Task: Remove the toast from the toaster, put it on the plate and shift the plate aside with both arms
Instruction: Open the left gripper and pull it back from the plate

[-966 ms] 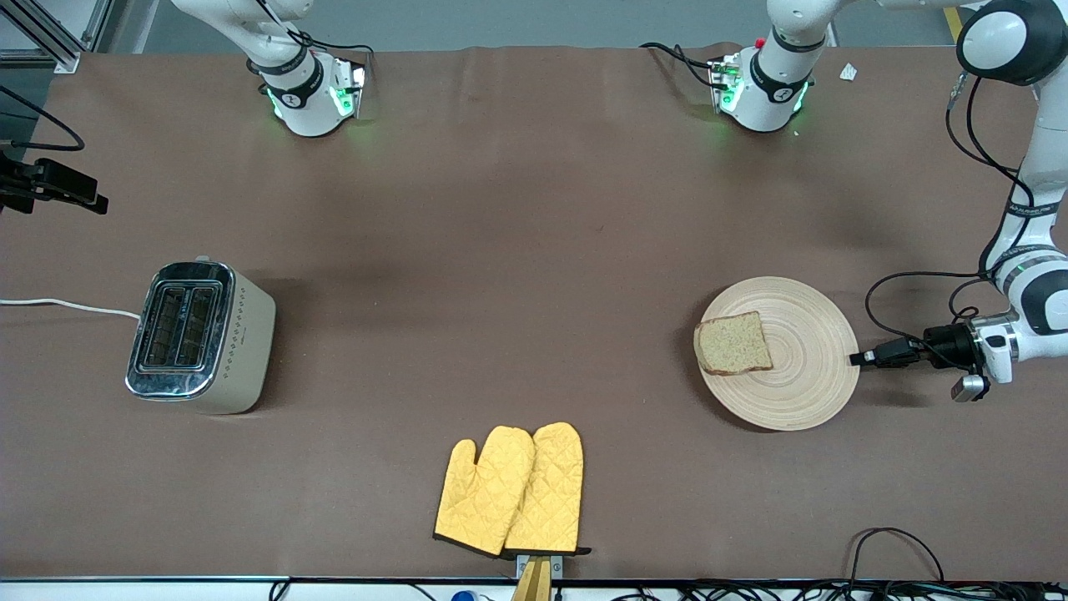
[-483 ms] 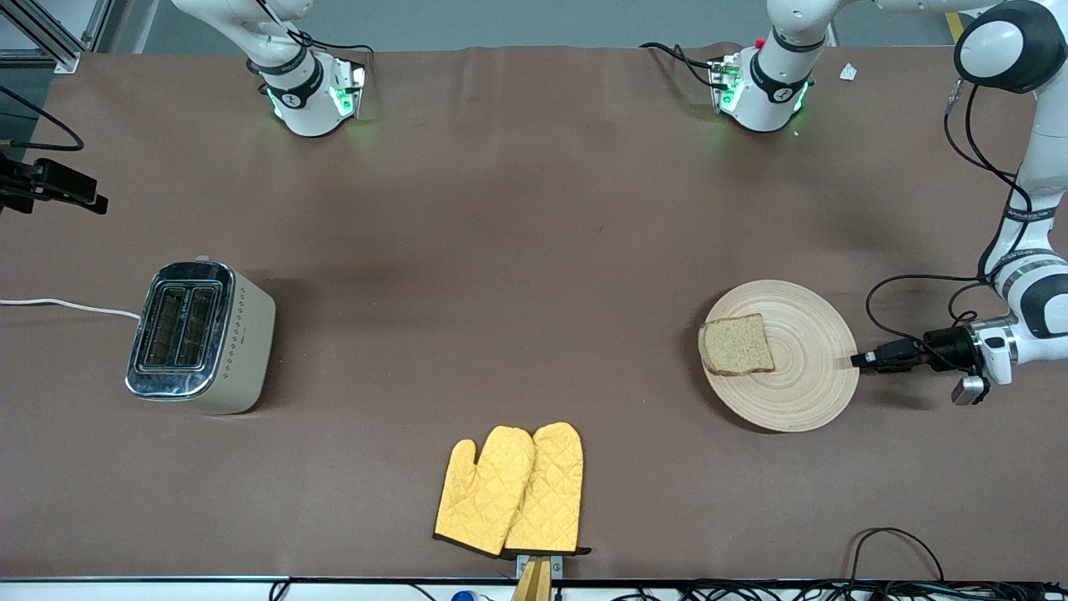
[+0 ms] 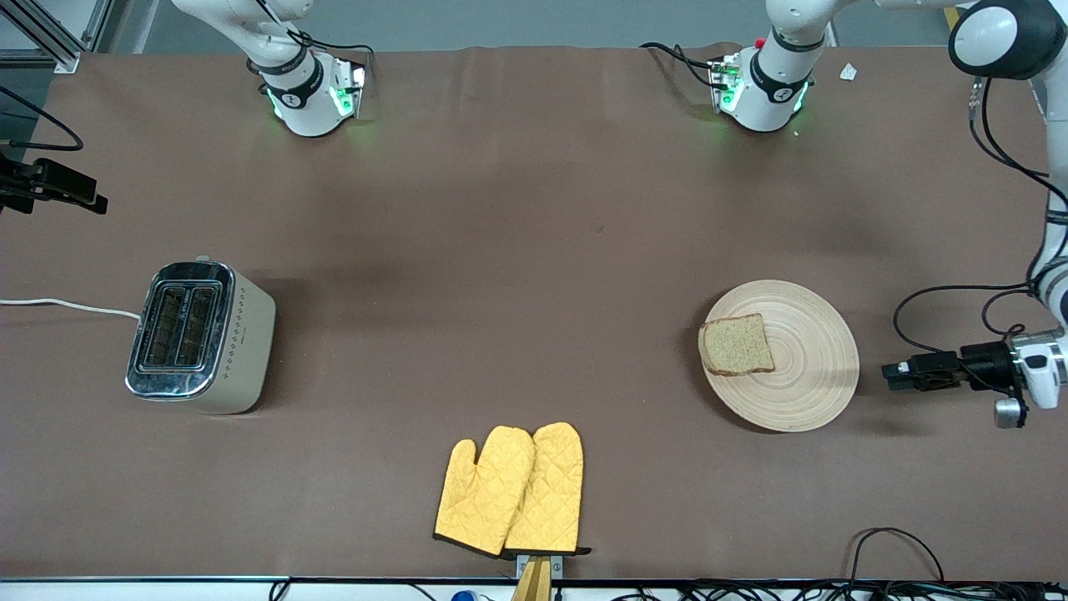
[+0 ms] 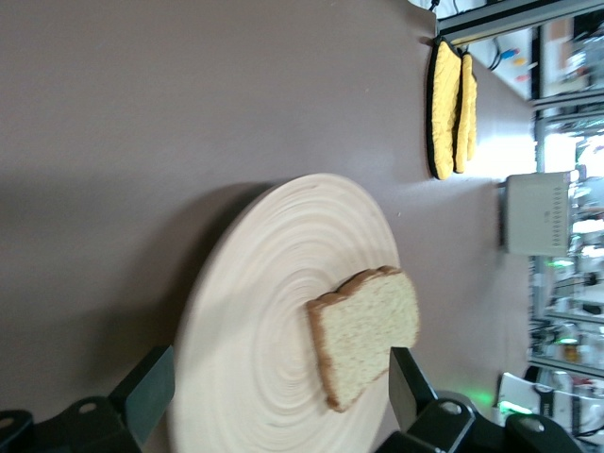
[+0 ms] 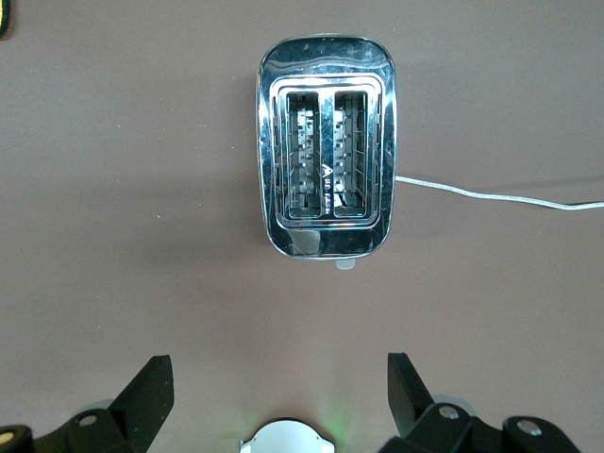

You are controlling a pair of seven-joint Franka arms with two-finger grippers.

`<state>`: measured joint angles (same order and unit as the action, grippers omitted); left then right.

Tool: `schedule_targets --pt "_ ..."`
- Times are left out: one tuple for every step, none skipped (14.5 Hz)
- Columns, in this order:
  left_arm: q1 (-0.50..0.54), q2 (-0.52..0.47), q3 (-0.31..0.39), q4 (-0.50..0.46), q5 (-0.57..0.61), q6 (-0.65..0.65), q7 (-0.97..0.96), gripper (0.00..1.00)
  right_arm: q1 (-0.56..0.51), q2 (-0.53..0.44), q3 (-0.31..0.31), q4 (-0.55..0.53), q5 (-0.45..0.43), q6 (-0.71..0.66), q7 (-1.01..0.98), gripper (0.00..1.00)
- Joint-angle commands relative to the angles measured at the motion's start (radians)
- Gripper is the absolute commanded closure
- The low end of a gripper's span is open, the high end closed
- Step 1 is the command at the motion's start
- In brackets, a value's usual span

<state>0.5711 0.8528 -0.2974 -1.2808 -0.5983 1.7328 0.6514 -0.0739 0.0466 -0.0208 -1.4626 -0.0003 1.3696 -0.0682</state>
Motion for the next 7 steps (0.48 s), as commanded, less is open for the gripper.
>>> schedule_targets --pt "-0.080 -0.150 0.012 -0.012 0.077 -0.015 -0.175 0.00 -0.026 -0.024 0.016 -0.025 0.020 0.008 0.010 0.00" --pt "-0.095 -0.190 0.012 -0.012 0.080 -0.022 -0.240 0.00 -0.026 -0.024 0.016 -0.025 0.020 0.008 0.010 0.00" --pt "-0.118 -0.237 0.012 -0.014 0.101 -0.029 -0.295 0.00 -0.026 -0.024 0.016 -0.025 0.020 0.008 0.010 0.00" --pt "-0.158 -0.291 0.012 -0.014 0.156 -0.041 -0.355 0.00 -0.026 -0.024 0.016 -0.025 0.022 0.009 0.010 0.00" --pt "-0.195 -0.340 0.012 -0.015 0.213 -0.047 -0.416 0.00 -0.026 -0.024 0.018 -0.025 0.022 0.009 0.010 0.00" --pt "-0.238 -0.392 0.004 -0.023 0.276 -0.061 -0.474 0.00 -0.026 -0.024 0.016 -0.025 0.022 0.009 0.008 0.00" --pt "-0.279 -0.438 0.001 -0.026 0.322 -0.084 -0.533 0.00 -0.026 -0.024 0.016 -0.025 0.022 0.009 0.010 0.00"
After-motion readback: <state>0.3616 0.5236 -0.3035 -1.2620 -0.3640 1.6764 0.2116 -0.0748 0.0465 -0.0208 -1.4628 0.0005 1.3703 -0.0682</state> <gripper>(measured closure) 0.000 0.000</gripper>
